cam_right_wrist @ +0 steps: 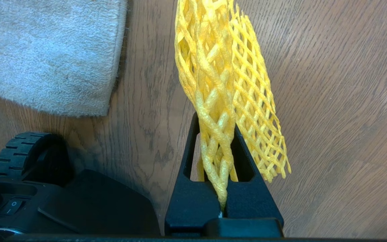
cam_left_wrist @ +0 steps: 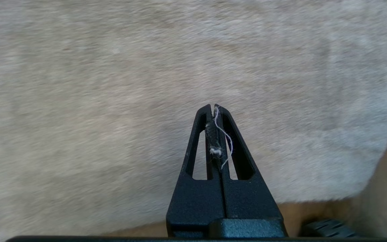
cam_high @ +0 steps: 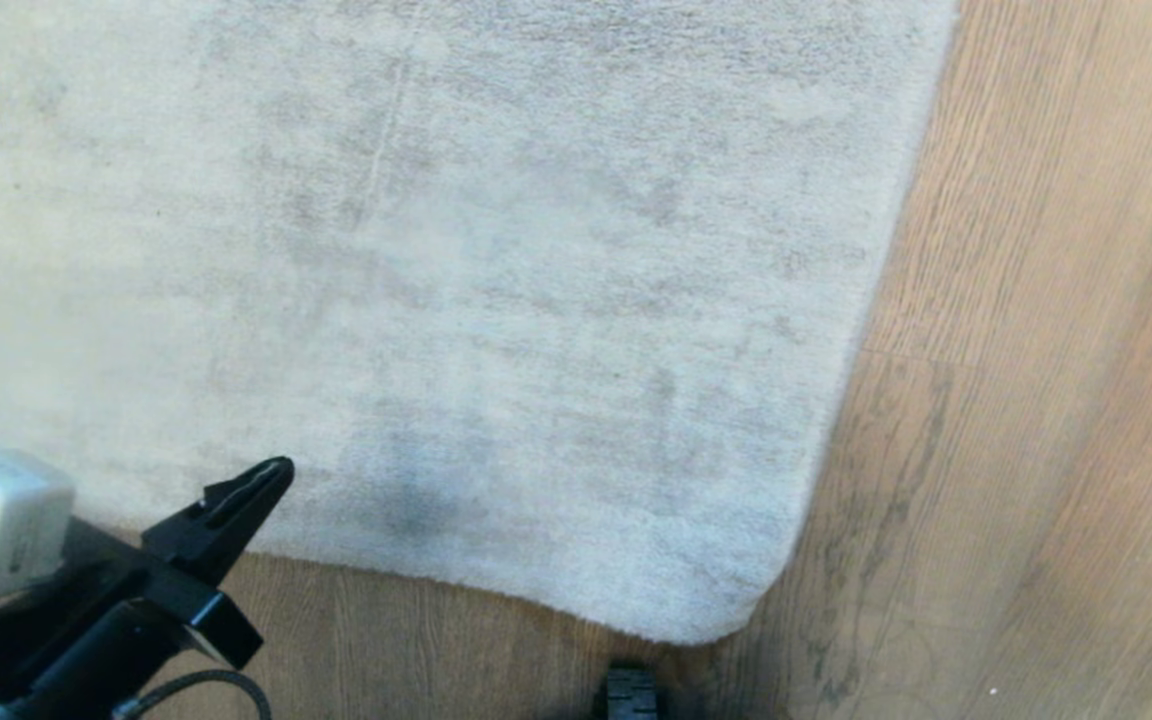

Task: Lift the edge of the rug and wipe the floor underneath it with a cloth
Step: Place the foam protection net on the floor

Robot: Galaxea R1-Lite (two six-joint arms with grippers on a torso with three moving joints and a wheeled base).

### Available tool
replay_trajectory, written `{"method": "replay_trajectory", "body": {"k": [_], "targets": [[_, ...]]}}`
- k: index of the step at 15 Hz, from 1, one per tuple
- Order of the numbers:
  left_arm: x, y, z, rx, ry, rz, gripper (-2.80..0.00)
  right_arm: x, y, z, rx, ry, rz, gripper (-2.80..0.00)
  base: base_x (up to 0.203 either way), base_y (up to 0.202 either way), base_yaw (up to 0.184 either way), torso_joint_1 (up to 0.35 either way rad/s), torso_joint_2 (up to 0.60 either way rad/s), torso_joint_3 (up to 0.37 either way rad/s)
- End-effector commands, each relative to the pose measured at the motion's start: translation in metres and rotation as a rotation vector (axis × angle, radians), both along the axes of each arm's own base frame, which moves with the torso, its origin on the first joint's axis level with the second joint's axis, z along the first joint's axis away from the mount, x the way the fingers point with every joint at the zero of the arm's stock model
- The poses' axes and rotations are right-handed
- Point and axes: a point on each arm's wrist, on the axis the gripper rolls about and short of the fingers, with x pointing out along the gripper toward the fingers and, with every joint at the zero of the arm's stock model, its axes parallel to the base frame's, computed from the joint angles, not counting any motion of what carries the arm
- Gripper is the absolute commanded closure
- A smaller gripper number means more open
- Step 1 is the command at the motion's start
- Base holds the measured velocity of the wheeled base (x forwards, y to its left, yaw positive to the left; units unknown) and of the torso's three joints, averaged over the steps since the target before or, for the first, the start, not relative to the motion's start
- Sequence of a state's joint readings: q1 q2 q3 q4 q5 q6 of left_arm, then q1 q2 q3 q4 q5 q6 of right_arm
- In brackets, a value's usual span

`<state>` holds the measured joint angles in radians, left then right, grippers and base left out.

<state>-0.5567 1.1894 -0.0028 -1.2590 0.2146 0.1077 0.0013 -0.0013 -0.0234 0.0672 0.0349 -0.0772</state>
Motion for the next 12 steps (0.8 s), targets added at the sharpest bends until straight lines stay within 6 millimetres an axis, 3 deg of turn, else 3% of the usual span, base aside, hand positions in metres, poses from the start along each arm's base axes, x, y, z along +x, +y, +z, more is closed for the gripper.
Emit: {"method": "replay_trajectory", "body": {"k": [1, 5, 9, 12], "targets": [[-0.015, 0.026, 0.009, -0.018, -0.068, 0.052, 0.0, 0.0, 0.0, 0.0, -0.001, 0.002, 0.001, 0.0, 0.0, 0.0, 0.0, 0.0, 0.0, 0.0], [-0.055, 0.057, -0.001, 0.005, -0.058, 0.249, 0.0, 0.0, 0.0, 0.0, -0.001, 0.002, 0.001, 0.0, 0.0, 0.0, 0.0, 0.0, 0.0, 0.0], [-0.098, 0.061, -0.022, -0.033, -0.074, 0.357, 0.0, 0.0, 0.0, 0.0, -0.001, 0.002, 0.001, 0.0, 0.0, 0.0, 0.0, 0.0, 0.0, 0.0], [-0.107, 0.06, -0.036, -0.072, -0.017, 0.408, 0.0, 0.0, 0.0, 0.0, 0.001, 0.002, 0.001, 0.0, 0.0, 0.0, 0.0, 0.0, 0.0, 0.0]]}}
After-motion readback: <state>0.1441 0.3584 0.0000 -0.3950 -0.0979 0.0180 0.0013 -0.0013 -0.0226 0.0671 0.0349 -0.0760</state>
